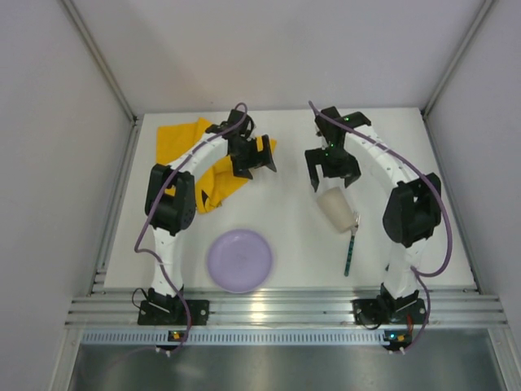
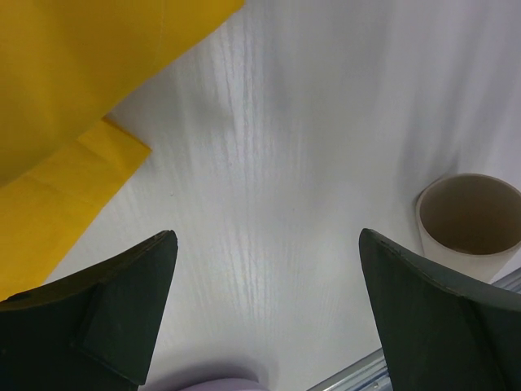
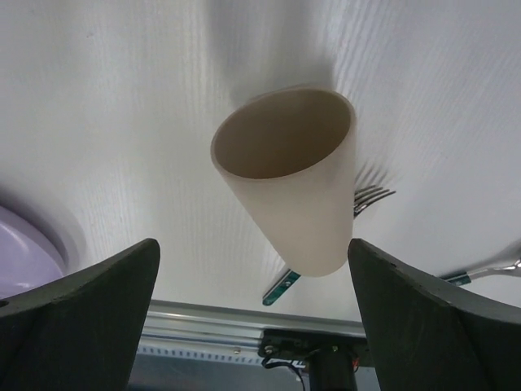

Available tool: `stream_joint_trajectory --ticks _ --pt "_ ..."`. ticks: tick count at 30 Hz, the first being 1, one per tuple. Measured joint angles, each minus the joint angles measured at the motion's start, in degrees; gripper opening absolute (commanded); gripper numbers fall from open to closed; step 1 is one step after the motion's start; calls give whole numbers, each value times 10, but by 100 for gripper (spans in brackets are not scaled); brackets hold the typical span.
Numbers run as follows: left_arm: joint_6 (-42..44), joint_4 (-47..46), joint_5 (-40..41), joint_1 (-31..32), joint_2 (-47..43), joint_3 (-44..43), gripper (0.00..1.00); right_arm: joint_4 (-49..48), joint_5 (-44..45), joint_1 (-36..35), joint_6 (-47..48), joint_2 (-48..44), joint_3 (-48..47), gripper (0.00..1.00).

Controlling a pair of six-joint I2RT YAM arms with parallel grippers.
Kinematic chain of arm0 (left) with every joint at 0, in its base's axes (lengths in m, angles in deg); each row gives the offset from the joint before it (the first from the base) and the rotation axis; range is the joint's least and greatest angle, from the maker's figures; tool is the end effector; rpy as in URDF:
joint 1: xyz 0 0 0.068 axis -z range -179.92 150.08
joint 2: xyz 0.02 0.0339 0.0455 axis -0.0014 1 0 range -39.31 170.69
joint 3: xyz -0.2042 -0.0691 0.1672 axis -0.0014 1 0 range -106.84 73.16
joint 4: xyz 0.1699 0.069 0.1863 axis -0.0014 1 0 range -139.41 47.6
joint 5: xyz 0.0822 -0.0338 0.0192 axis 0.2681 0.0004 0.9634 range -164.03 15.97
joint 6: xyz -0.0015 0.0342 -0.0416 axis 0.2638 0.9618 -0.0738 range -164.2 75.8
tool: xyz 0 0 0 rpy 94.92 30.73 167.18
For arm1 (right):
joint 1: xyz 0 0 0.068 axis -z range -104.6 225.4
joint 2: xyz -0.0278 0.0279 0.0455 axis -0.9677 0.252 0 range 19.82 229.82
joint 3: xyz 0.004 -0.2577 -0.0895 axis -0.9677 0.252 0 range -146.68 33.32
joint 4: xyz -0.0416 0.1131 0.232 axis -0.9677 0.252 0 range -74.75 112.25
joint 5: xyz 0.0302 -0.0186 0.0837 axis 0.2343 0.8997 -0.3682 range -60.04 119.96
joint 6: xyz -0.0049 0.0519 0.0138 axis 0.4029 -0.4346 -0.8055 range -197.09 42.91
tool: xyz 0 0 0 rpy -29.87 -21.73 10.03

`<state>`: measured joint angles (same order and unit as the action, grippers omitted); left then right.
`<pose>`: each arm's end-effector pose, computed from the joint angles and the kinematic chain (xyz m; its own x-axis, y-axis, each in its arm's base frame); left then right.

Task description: Set the dinner table for one person

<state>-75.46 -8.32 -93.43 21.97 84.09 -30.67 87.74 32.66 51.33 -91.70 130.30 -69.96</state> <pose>0.4308 -0.1859 0.2147 -0.9523 -0.1449 -0.2687 0.0100 0.8649 -0.5019 0.3500 0.1545 0.2818 -0.9701 -0.1573 -0.1849 -0.1601 0.9871 0.0003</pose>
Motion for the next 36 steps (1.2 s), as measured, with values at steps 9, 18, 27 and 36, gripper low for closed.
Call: stream_joint_trajectory --ticks 9,18,27,36 --pt "31 37 130 -23 -6 -39 98 -66 -170 -77 15 -4 4 100" --pt "79 63 242 -8 -9 3 97 -111 -252 -99 11 45 -83 100" --pt "102 68 290 33 46 -17 96 -138 -246 -51 6 -42 100 100" --pt "103 78 321 42 90 -71 74 -150 -235 -31 7 -108 179 100"
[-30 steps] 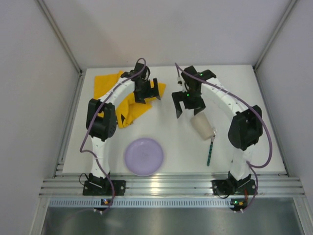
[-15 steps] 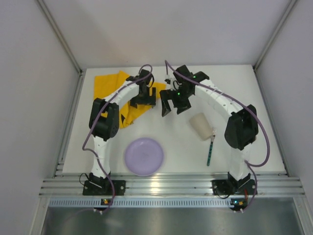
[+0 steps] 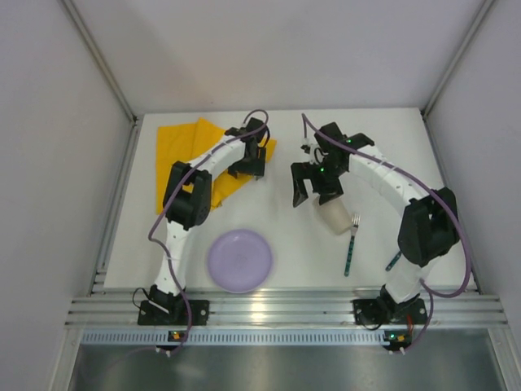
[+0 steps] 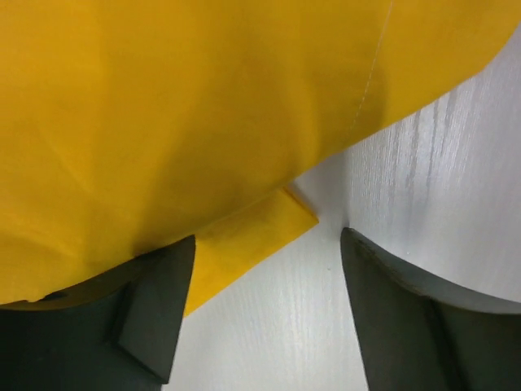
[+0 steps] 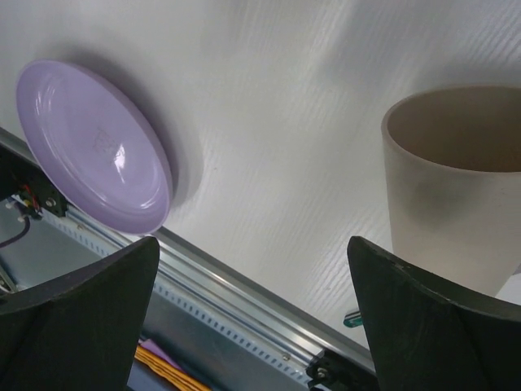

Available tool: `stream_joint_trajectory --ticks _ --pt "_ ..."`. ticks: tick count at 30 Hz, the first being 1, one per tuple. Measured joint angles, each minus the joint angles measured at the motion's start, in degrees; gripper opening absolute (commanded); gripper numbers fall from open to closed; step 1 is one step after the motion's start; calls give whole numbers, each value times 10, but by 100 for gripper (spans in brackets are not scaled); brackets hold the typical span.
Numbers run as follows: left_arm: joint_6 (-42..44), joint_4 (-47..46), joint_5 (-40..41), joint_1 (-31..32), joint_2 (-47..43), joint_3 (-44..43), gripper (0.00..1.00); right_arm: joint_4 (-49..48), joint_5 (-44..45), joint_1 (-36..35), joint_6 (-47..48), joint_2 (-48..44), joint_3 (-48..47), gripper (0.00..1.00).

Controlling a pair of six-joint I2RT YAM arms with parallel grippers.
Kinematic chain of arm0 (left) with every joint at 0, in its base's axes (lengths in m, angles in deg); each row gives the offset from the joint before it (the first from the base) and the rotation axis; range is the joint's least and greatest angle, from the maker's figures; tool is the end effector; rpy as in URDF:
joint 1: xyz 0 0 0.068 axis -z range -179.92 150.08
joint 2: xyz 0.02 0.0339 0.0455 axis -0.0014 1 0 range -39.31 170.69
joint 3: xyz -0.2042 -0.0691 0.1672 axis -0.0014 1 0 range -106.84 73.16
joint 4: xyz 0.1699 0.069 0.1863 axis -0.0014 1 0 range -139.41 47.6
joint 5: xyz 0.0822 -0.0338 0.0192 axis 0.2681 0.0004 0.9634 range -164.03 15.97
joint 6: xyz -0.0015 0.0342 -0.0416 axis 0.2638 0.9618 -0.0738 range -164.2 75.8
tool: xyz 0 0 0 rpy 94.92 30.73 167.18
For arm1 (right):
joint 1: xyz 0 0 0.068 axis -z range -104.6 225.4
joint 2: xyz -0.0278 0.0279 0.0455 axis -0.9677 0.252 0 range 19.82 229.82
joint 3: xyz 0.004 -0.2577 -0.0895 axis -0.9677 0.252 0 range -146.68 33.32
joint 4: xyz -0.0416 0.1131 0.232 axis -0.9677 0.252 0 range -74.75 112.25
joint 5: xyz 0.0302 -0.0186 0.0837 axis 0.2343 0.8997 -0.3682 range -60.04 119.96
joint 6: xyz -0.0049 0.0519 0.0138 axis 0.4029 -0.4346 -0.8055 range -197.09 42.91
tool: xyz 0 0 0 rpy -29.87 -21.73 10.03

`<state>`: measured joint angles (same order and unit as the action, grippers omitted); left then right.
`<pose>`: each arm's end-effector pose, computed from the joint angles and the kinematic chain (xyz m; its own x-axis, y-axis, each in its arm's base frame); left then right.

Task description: Set the dinner table for one person

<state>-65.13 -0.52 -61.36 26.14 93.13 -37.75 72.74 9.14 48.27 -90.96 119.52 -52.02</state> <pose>0.4387 -0.2059 0.1719 -0.9200 0.0619 -0.3870 0.0363 0.9967 0.0732 0.3058 0.1710 0.2691 -0.9469 -0.2333 -0.2214 -0.3067 0.8625 0.4025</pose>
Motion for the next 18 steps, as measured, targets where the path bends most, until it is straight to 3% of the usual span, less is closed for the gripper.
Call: stream_joint_trajectory --ticks 2,5,7,8,9,18 --pt "1 0 2 0 11 -17 60 -1 1 0 3 -4 3 100" --pt "5 0 7 0 26 -39 46 -2 3 1 7 -5 3 100" --pt "15 -1 21 -1 39 -58 8 -1 4 2 11 -5 3 100" --pt "11 -1 24 -1 41 -62 8 0 5 2 13 -5 3 100" --pt "19 -3 33 -1 44 -64 0 0 7 3 16 -6 3 100" --pt "17 5 49 -4 50 -78 0 1 16 24 23 -31 19 100"
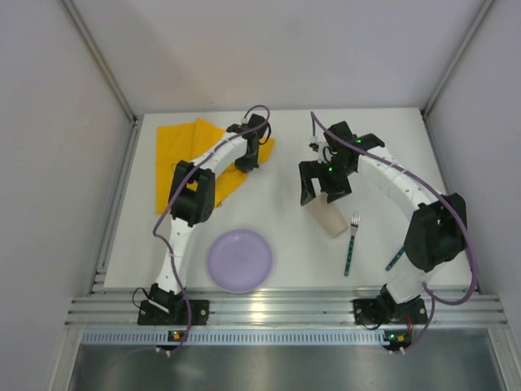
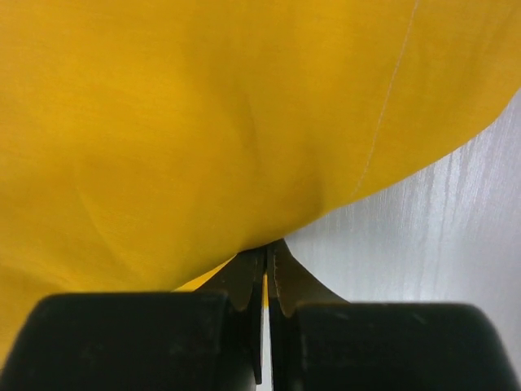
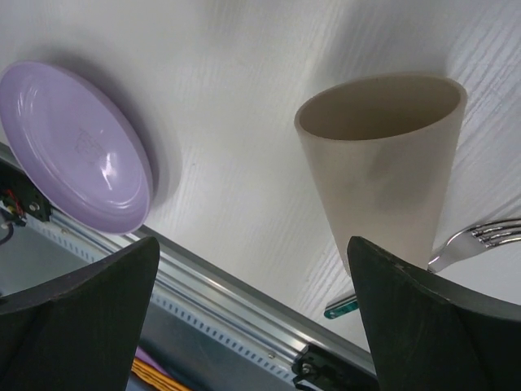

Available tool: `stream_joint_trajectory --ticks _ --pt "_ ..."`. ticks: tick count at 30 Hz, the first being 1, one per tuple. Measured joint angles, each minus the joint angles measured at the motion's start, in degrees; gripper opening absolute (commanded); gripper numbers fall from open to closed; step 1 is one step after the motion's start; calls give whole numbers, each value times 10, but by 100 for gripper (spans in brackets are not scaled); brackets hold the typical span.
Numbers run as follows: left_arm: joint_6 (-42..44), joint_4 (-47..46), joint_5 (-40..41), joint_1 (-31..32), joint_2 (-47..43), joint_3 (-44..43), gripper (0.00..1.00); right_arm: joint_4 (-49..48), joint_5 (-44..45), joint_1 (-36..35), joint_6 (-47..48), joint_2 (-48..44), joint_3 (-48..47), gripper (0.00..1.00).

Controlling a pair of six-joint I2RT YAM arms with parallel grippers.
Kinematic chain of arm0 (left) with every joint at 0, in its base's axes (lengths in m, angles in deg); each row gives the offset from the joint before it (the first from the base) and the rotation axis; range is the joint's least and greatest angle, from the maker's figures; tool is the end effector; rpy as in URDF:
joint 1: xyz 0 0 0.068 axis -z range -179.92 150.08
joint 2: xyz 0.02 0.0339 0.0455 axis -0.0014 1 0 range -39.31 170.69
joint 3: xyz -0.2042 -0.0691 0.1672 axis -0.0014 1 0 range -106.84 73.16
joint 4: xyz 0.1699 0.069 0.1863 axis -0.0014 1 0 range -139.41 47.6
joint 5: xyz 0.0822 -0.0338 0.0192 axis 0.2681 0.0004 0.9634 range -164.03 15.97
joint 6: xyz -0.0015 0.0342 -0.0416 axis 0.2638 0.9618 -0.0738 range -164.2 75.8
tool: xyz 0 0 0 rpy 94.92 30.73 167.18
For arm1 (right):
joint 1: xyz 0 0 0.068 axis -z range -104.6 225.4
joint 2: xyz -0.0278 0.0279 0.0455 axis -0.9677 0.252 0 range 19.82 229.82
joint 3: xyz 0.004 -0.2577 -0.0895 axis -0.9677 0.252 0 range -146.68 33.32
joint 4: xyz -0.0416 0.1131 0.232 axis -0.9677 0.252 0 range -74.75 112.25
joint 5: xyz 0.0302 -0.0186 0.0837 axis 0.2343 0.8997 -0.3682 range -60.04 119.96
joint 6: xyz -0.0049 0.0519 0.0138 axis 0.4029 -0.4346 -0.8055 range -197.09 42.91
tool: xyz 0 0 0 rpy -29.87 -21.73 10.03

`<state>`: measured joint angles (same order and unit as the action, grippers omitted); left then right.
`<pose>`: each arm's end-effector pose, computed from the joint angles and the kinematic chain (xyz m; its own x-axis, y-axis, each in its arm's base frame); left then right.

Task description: Set the dinner table for one person

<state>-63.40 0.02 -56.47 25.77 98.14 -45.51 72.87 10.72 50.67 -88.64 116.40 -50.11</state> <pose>0.4605 -0.2097 0.1699 -0.8929 0.0816 -0.4428 0.0198 0.9896 0.1424 0.3020 0.1521 0.2768 -0.9391 -0.2243 -0.2604 -0.3118 0.8748 0.3708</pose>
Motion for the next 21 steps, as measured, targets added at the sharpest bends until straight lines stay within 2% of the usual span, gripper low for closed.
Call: stream_joint_trajectory --ticks 3,6,8,11,12,13,14,18,21 --pt "-9 26 -21 7 14 -34 0 2 5 7 0 -10 7 100" --pt "-25 53 -73 26 39 -111 0 2 16 14 0 -14 7 100" --pt "-38 45 -132 54 47 -159 0 1 28 24 0 -17 12 100" --pt "-50 7 -236 112 42 -186 0 2 44 51 -4 -22 25 100" --pt "-50 -6 -268 133 40 -186 33 2 49 63 -5 -24 29 100" --pt "-45 -16 -296 153 37 -185 73 3 53 71 -6 -25 33 99" --pt "-44 -27 -326 171 34 -178 98 3 59 81 -7 -27 38 100" --pt "-47 -74 -365 200 -11 -96 98 36 58 95 -5 -48 50 100" --pt "-52 -91 -332 188 -68 -31 99 27 28 86 -15 -46 35 100"
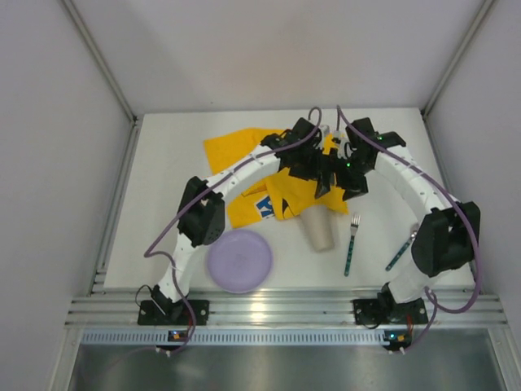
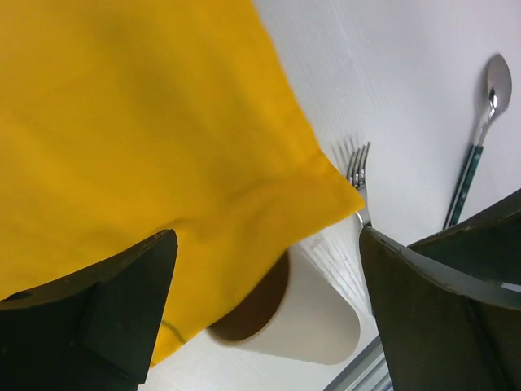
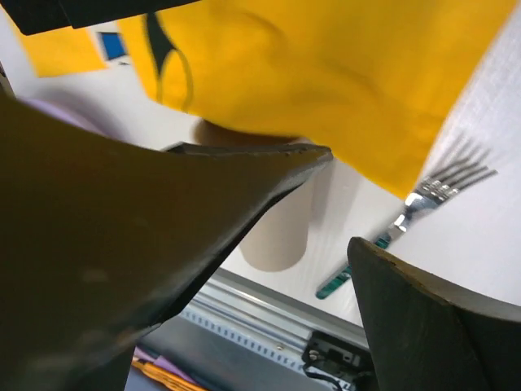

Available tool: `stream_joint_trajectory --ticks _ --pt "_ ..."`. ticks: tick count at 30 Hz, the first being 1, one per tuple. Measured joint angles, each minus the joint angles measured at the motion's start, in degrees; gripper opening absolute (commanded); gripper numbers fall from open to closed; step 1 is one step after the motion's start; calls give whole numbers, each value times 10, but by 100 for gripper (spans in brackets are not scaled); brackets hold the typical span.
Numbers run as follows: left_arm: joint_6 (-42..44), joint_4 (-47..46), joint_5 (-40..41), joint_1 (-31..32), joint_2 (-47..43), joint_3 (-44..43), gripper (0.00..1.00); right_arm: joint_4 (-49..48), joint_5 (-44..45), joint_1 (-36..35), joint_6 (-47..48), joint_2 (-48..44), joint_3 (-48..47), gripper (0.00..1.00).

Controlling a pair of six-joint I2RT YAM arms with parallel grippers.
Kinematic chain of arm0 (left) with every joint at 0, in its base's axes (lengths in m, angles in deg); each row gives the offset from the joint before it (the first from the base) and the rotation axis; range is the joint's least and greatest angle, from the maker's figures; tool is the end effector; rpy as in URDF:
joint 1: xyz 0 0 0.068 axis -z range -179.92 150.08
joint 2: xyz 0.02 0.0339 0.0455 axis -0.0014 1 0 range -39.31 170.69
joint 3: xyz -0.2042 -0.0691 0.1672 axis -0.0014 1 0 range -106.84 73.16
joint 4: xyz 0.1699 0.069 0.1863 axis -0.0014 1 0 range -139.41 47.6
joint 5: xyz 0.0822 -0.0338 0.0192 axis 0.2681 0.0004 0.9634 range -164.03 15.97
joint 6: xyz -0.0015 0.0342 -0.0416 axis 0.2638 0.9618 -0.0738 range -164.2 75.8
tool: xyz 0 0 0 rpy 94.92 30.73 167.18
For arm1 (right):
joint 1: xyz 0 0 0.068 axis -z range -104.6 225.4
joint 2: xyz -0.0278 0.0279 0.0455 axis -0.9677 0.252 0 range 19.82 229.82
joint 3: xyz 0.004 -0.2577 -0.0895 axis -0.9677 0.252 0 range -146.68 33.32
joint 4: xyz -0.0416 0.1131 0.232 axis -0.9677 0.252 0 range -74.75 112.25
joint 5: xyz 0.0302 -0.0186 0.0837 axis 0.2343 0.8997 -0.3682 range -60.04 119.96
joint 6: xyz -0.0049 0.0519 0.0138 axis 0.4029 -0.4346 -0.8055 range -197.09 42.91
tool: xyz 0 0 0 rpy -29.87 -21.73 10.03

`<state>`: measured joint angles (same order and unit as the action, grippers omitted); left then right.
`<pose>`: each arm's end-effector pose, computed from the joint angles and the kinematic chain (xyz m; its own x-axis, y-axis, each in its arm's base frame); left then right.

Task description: Set the dinner table for one person

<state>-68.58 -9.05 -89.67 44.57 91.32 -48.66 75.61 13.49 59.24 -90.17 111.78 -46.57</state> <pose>0.3599 -0.3671 0.2538 -0.8221 0.2503 -0.5114 0.5064 0.7320 -0.4557 0.2986 0.0971 0.2817 -0.9709 -0.0553 -0.2329 -0.1327 0.9341 0.3316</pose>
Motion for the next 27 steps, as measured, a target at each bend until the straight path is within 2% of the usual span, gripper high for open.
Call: stream_joint_trajectory --ticks 6,10,14,20,27 --pt "-46 -48 137 -68 -157 135 98 -29 -106 -27 -22 63 -135 100" --pt "-47 -7 187 -191 -265 259 99 -40 -42 1 -29 126 -200 100" --pt "-49 13 229 -285 -307 372 95 -50 -13 60 -48 172 -179 100" --pt "-57 17 208 -277 -302 487 89 -57 -4 141 -67 184 -109 100" --pt "-72 -16 175 -275 -248 498 73 -91 -17 155 -71 196 -79 100"
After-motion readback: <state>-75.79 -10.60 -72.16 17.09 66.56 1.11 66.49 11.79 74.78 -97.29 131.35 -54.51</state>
